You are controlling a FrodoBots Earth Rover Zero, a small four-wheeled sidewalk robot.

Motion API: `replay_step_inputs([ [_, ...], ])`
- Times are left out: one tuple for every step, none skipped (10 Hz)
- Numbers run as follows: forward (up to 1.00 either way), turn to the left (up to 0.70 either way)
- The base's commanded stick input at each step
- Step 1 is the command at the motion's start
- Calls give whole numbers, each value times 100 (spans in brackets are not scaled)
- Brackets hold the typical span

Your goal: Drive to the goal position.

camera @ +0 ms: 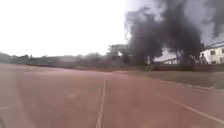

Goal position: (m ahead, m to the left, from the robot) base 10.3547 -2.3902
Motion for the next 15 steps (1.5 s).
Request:
replay_step_inputs([
  [70,0],
  [70,0],
  [70,0],
  [70,0],
  [70,0],
  [70,0],
  [70,0],
  [70,0],
  [70,0],
  [70,0],
  [70,0],
  [70,0],
  [70,0],
  [70,0],
  [70,0],
])
